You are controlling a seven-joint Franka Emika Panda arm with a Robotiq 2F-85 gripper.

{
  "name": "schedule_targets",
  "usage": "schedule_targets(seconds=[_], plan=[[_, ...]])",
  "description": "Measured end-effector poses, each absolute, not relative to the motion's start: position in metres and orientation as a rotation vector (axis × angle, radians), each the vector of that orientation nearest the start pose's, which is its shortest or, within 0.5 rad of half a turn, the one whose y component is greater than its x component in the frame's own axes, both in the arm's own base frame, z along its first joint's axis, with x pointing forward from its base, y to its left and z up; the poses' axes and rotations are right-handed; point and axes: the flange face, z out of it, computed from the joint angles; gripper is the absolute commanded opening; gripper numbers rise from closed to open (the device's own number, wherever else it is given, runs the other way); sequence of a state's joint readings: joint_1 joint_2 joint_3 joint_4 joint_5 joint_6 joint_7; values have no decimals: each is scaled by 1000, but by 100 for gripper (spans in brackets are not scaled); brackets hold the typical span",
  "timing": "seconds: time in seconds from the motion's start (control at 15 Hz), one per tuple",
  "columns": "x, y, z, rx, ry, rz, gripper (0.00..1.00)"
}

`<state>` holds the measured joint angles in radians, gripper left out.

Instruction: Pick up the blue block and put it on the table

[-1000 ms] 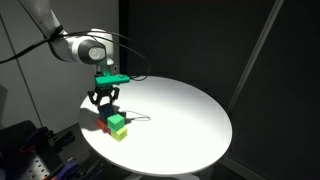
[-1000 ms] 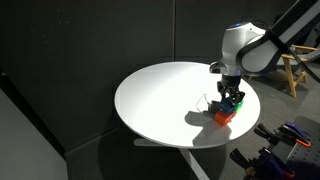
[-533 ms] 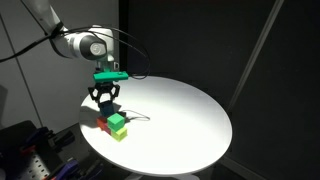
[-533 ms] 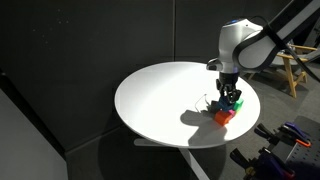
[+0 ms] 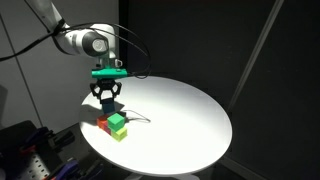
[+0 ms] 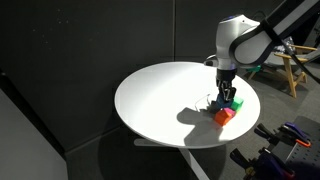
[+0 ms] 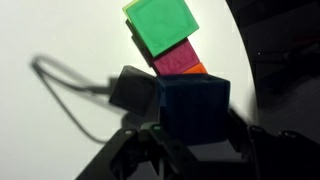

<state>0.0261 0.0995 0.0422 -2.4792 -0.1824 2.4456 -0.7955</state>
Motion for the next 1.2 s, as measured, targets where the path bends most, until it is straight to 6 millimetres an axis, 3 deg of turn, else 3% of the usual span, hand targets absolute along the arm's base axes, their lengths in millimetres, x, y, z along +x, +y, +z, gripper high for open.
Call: schedule_targets(seconds=[0.73,1.2], plan=[[473,34,244,-2972,-1133,210,33],[484,41,238,-2963,-884,165,33]])
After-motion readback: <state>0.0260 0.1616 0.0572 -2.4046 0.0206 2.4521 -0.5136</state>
